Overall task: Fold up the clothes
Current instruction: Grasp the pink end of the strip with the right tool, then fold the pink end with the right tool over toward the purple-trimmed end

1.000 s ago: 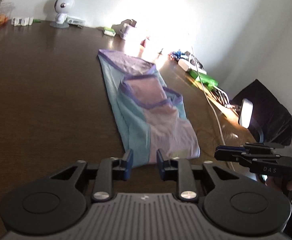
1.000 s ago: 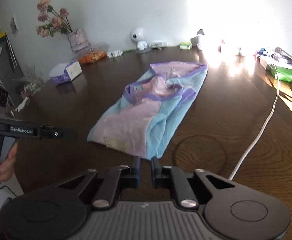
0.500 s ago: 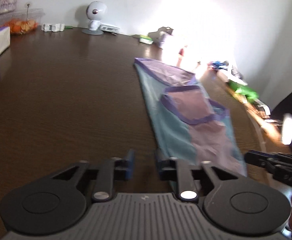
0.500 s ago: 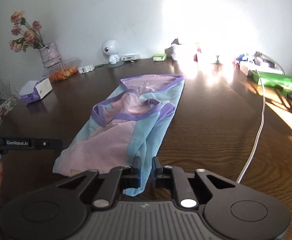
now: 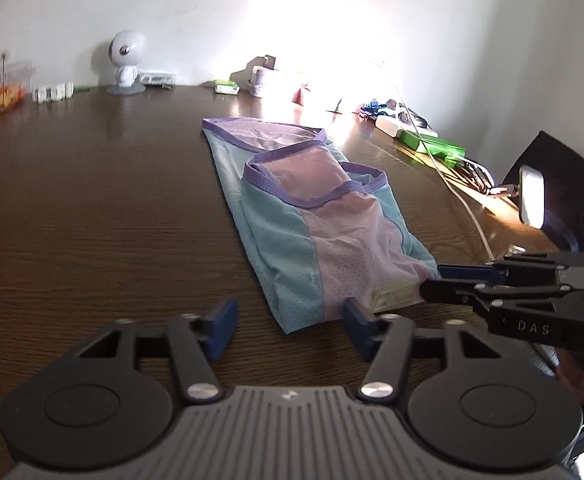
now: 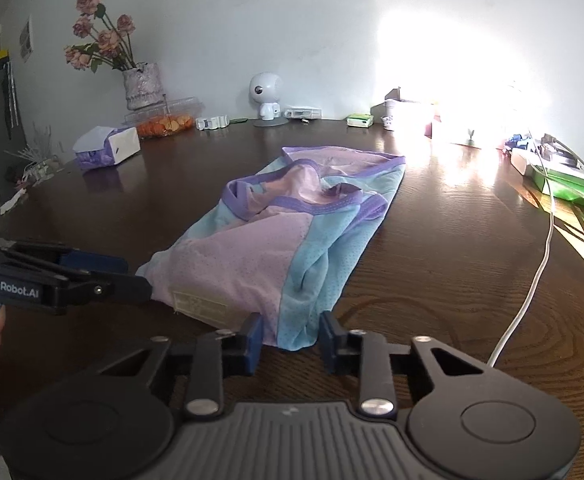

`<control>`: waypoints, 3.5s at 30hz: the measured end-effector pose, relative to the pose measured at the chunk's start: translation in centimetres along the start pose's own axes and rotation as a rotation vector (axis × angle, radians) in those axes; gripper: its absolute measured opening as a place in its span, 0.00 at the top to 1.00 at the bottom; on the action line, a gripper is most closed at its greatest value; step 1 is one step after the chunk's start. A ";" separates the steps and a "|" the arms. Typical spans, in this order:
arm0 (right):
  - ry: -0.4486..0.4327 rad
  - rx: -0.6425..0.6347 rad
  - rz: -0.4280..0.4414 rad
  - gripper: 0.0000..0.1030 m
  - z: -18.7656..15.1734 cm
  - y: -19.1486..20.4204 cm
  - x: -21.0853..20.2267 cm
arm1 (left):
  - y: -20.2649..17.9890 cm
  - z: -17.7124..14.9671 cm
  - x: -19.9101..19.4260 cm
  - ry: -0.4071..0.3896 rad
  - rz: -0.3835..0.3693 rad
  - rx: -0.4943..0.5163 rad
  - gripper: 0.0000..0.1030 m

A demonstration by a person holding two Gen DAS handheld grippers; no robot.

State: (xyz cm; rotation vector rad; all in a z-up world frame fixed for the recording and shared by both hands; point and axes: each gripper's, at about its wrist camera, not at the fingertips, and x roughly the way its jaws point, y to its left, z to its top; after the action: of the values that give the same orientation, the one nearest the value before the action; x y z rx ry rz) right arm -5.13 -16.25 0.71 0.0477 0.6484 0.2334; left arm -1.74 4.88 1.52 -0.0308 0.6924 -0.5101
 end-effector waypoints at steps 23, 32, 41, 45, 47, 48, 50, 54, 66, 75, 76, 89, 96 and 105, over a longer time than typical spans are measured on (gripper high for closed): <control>-0.022 -0.116 -0.028 0.60 -4.0 1.8 -7.5 | -2.4 -2.6 -4.0 0.005 -0.100 0.103 0.49; -0.038 -0.141 -0.029 0.69 -4.2 1.3 -5.3 | -2.3 -3.7 -2.4 -0.030 -0.091 0.136 0.50; -0.076 -0.158 -0.006 0.89 -5.0 1.3 -5.2 | -2.8 -3.9 -2.3 -0.037 -0.082 0.170 0.97; -0.079 -0.163 -0.009 0.93 -5.0 1.4 -5.2 | -2.5 -3.7 -2.7 -0.053 -0.100 0.144 0.98; -0.082 -0.174 -0.015 0.94 -5.1 1.5 -5.3 | -2.4 -3.7 -3.0 -0.066 -0.107 0.128 0.98; -0.084 -0.176 -0.019 0.95 -5.3 1.6 -5.5 | -2.3 -3.8 -3.3 -0.074 -0.115 0.118 0.98; -0.090 -0.160 -0.017 0.96 -5.5 1.5 -5.8 | -2.2 -3.9 -3.9 -0.085 -0.130 0.105 0.99; -0.112 -0.133 -0.001 0.96 -5.7 1.5 -7.4 | -2.6 -4.2 -5.6 -0.114 -0.146 0.120 0.99; -0.237 -0.147 0.045 0.97 -5.4 3.9 -15.2 | -3.8 -3.9 -13.0 -0.266 -0.180 0.059 0.99; -0.161 -0.107 -0.072 0.97 1.2 1.1 -7.3 | -3.9 3.5 -2.8 -0.129 -0.063 0.024 0.99; -0.122 -0.091 -0.089 0.97 1.5 0.6 -5.9 | -3.6 3.6 -1.5 -0.086 -0.057 0.014 0.98; -0.055 0.217 0.045 0.40 -1.5 -3.1 -6.9 | -1.7 2.0 -1.5 -0.018 -0.095 -0.145 0.49; -0.045 0.198 -0.012 0.44 -2.2 -2.4 -4.7 | -2.5 1.2 0.6 0.036 -0.069 -0.119 0.49; -0.018 0.505 0.241 0.91 -2.0 -6.1 -3.7 | -1.8 0.5 0.4 0.047 -0.054 -0.131 0.49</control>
State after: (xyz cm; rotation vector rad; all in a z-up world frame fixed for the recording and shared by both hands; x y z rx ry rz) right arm -7.93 -23.07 0.62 0.6148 0.6713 0.2963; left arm -1.94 3.08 2.00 -0.1613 0.7723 -0.5177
